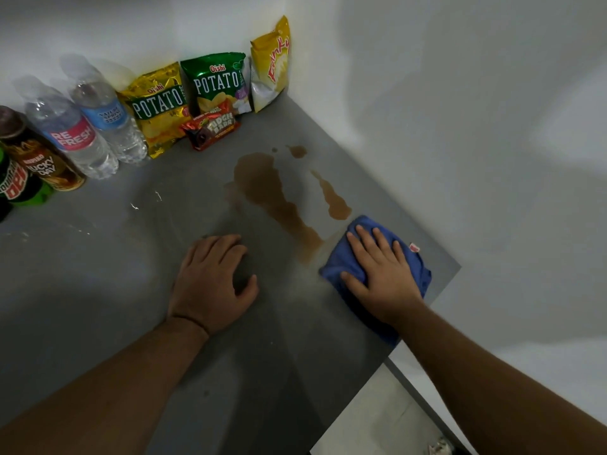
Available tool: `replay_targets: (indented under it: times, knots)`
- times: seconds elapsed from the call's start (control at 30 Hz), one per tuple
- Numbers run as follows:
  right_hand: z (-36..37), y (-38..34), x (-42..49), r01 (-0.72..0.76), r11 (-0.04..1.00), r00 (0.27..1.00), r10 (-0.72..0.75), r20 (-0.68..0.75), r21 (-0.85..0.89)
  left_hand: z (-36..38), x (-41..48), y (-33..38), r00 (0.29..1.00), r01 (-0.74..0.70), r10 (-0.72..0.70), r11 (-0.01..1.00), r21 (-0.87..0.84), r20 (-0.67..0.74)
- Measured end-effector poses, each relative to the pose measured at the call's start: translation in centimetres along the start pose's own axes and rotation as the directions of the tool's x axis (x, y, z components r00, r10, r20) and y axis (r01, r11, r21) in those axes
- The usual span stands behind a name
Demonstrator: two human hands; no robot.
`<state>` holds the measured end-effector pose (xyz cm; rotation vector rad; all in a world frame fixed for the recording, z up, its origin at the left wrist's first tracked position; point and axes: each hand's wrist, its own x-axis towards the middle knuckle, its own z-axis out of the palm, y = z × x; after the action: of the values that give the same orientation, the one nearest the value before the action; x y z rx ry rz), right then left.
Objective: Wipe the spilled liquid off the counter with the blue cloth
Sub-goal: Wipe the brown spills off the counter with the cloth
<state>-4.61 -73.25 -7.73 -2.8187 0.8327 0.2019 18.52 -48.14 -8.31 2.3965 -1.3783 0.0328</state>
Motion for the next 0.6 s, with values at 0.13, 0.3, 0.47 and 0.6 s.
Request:
replay_targets:
  times: [0.13,0.3,0.47,0.6]
  knots:
    - [0.5,-4.5,2.7,-0.103,0.995,0.993,0.103,-0.051,0.007,0.0,0.1,0.0,1.0,-0.01,0.01,1.0,0.004,-0.008]
    - [1.1,-4.1,-0.7,0.192,0.981,0.981,-0.193,-0.037,-0.008,0.1,0.1,-0.1,1.0,-0.01,0.011,1.0,0.004,-0.018]
    - [-0.4,-0.1,1.3,0.158,0.987,0.987,-0.158,0.005,-0.024,0.1,0.1,0.0,1.0,-0.009,0.009,1.0,0.0,-0.021]
    - [-0.5,-3.3,6.3,-0.042,0.999,0.998,0.042,-0.041,0.0,-0.1,0.1,0.2,1.0,-0.002,0.002,1.0,0.001,-0.014]
